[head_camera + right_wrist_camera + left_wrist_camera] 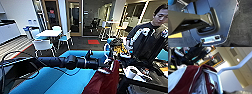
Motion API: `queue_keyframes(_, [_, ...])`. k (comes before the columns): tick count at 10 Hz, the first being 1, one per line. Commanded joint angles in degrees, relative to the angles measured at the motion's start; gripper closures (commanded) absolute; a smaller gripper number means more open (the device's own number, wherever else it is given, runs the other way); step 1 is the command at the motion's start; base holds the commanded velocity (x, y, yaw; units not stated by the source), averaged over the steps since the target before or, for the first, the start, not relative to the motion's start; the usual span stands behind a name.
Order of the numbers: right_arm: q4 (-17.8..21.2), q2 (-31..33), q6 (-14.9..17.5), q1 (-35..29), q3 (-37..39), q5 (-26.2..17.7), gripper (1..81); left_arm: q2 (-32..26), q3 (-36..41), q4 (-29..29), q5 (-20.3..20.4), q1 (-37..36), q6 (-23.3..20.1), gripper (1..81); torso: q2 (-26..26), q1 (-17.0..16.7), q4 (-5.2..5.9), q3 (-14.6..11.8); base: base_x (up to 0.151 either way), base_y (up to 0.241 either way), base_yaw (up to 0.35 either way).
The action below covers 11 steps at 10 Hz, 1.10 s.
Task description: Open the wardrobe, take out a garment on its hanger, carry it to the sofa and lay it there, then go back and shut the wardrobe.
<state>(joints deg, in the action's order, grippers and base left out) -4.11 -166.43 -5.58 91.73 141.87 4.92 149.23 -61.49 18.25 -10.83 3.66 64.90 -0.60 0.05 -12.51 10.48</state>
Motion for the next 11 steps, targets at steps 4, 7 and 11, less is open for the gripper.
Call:
queue_keyframes(4, [-0.81, 0.46, 0.22, -0.27, -0.21, -3.87, 1.0, -0.15, 1.28, 1.09, 5.46, -9.68, -0.04, 81.1, 0.02, 0.02, 0.00, 0.00, 0.158, -0.039, 0.000])
queue_keyframes(7, [-0.81, 0.46, 0.22, -0.45, -0.29, -3.87, 1.0, 0.03, -0.56, 1.09, 5.29, -9.67, -0.04, 81.1, 0.06, 0.09, 0.00, 0.02, 0.000, 0.000, 0.000])
queue_keyframes(11, [-0.90, 0.46, 0.22, -0.54, -0.21, -3.96, 1.0, -0.06, -2.76, 1.17, 5.20, -9.41, -0.04, 81.1, 0.06, 0.00, 0.00, 0.02, 0.000, 0.000, 0.000])
